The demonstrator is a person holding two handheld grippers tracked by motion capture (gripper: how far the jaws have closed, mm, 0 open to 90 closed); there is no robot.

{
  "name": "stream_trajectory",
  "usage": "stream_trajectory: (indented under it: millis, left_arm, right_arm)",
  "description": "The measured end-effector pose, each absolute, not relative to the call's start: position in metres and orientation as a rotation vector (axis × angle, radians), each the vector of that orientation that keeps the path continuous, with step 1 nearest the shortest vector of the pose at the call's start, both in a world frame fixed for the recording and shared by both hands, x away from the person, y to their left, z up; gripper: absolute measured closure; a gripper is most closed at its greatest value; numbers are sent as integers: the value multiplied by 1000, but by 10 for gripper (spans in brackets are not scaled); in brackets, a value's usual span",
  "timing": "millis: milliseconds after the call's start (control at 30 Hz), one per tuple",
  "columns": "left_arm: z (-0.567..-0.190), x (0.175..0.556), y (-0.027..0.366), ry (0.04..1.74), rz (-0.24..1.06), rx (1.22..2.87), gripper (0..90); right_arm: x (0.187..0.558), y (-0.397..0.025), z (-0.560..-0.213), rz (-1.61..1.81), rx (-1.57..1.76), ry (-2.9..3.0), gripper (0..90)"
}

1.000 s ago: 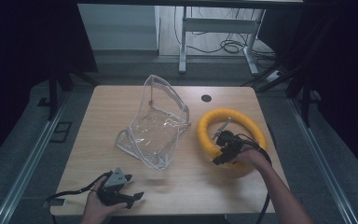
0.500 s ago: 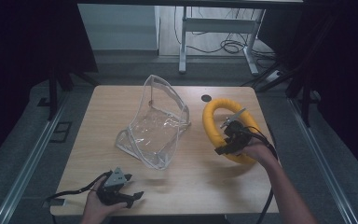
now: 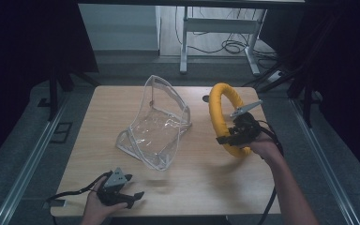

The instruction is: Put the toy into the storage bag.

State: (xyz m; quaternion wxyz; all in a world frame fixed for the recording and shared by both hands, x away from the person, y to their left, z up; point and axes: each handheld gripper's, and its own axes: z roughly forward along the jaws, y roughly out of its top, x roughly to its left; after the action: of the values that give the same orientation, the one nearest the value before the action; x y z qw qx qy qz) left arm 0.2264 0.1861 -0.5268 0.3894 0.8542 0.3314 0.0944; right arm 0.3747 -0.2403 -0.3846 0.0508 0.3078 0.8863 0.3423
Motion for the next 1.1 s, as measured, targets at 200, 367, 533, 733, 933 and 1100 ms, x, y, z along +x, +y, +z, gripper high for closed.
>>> stream_trajectory:
  millis: [200,367,533,733,933,1100]
  left_arm:
    - [-527,227,186,842,241,2173,196]
    - [-526,226,186,842,241,2171,196]
    - [-527,227,186,842,239,2171,196]
    - [-527,226,186,845,237,2164,196]
    - [-527,226,186,843,236,2166,196]
    - [-526,226,186,842,238,2168,196]
  right_arm:
    - [371,-241,-374,1138,919,2632,522]
    - [370,-243,-366,1260,915,2592,521]
    - [370,-245,-365,1344,938,2566,520]
    - [369,-246,-365,1452,948,2521,519]
    - [367,-247,-361,1599,953,2435,518]
    - [365,-243,-361,1668,947,2380,517]
